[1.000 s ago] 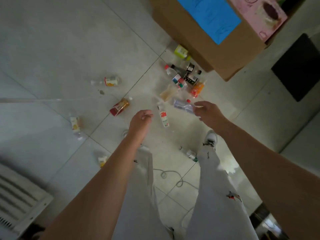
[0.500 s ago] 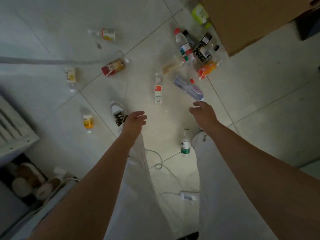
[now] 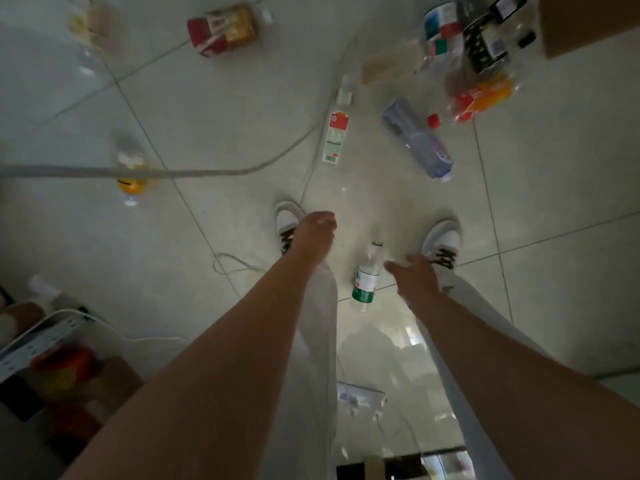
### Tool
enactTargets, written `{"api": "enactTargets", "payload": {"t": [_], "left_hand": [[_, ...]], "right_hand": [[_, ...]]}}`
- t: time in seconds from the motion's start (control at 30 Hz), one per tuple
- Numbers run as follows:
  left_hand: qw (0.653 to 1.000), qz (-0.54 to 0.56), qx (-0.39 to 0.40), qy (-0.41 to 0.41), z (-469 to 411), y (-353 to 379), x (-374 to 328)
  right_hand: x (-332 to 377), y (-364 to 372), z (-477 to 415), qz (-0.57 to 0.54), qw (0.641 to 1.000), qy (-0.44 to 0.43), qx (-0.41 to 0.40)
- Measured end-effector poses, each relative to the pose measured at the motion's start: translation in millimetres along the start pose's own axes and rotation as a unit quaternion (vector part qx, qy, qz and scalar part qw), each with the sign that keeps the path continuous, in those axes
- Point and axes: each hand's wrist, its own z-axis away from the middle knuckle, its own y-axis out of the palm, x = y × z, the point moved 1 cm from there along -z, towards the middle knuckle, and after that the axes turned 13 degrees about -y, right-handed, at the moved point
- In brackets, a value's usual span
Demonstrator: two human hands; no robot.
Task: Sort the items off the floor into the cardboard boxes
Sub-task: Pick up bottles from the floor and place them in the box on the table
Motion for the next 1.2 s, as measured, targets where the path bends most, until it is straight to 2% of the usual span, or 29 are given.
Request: {"api": "enactTargets", "payload": {"t": [0.17,0.37,0.53,0.63,0.8,0.93,1.07,1.2], "left_hand": [[0.996,-0.081,0.027,0.002,-102.2,54.9,60.0],[0.996,-0.074,0.047,0.017,-168.9,80.7,91.0],[0.998,-0.036,0.048,0.030,-196.8,78.1,88.3],[0.998,-0.026,0.040,0.047,-182.6,72.0,85.0],[0.995,-0.045,0.043,0.081,-98.0,62.8,45.9],[0.980,0.001,0.059,0.191,24.2,46.1,-24.7],[0.951,0.049,-0.023,0.305,193.1,11.5,-101.8],[0.912,0.051,-0.101,0.395,367.8,-17.1,-164.7]], "right_hand": [[-72.0,79.5,-54.5,0.059,0.998,0.028,-0.011],[-103.0,131.4,-120.2,0.098,0.994,0.020,-0.040],[-106.9,141.2,-146.2,0.142,0.989,-0.003,-0.038],[-76.4,115.4,-140.9,0.097,0.990,-0.074,-0.069],[35.9,28.1,-89.0,0.034,0.964,-0.243,-0.099],[138.9,-44.2,10.1,0.007,0.932,-0.354,-0.077],[246.9,-131.7,148.7,-0.033,0.889,-0.445,-0.103],[331.0,-231.3,288.6,-0.069,0.841,-0.522,-0.128]]}}
